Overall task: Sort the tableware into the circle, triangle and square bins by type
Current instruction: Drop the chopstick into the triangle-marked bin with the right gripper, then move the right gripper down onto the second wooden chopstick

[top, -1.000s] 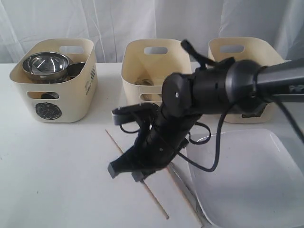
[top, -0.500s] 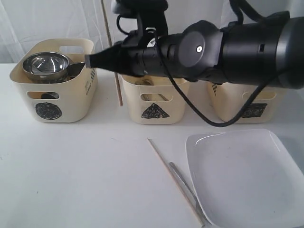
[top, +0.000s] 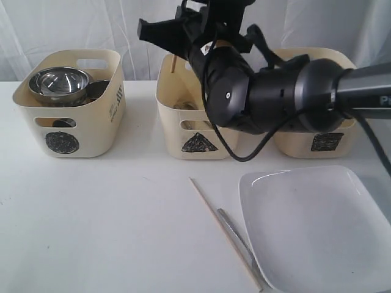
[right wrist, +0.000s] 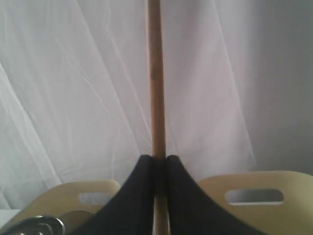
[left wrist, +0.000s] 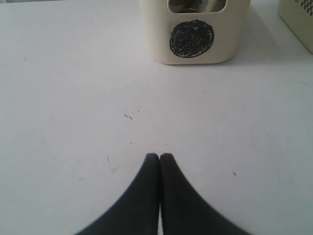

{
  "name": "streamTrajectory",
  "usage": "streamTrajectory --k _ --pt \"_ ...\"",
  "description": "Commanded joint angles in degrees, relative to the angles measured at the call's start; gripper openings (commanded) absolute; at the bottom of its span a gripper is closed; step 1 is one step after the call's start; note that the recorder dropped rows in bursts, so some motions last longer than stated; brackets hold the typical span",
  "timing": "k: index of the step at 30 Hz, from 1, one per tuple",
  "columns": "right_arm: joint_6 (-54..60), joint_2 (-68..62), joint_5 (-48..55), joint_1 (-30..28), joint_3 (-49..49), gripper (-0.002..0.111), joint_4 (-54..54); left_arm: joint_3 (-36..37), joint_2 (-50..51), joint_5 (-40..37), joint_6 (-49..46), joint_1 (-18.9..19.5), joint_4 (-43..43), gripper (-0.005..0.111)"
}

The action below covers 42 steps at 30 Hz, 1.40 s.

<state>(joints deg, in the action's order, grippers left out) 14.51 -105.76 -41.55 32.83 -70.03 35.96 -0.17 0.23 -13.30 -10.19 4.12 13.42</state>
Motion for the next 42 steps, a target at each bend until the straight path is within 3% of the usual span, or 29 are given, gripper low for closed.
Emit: streamTrajectory --k 1,8,15,24,30,33,34,42 --pt "0.91 -3.85 -0.78 -2.92 -0.20 0.000 0.26 0.17 -0.23 -0.11 -0.14 -0.25 0.26 0.000" --pt "0.78 -5.78 2.37 -6.48 -0.20 0.003 0.04 0.17 -0.23 -0.11 -0.14 -0.25 0.26 0.000" --pt "0.78 -5.78 5.67 -7.64 -0.20 0.030 -0.11 0.17 -0.23 -0.11 -0.14 -0.25 0.26 0.000" --pt "0.78 -2.22 9.94 -7.64 -0.20 0.031 -0.11 0.17 -0.23 -0.11 -0.14 -0.25 0.26 0.000" --pt "0.78 6.36 29.10 -7.64 -0.20 0.027 -0.11 0.17 -0.23 -0.11 -0.14 -0.25 0.26 0.000" --pt "3.82 10.87 42.29 -7.64 -0.20 0.010 -0.35 0.17 -0.23 -0.11 -0.14 -0.25 0.26 0.000" --pt "7.02 12.18 48.12 -7.64 -0.20 -0.001 -1.04 0.17 -0.23 -0.11 -0.14 -0.25 0.26 0.000" --pt "11.65 12.39 85.78 -6.35 1.65 0.000 -4.18 0.17 -0.23 -0.11 -0.14 -0.25 0.26 0.000"
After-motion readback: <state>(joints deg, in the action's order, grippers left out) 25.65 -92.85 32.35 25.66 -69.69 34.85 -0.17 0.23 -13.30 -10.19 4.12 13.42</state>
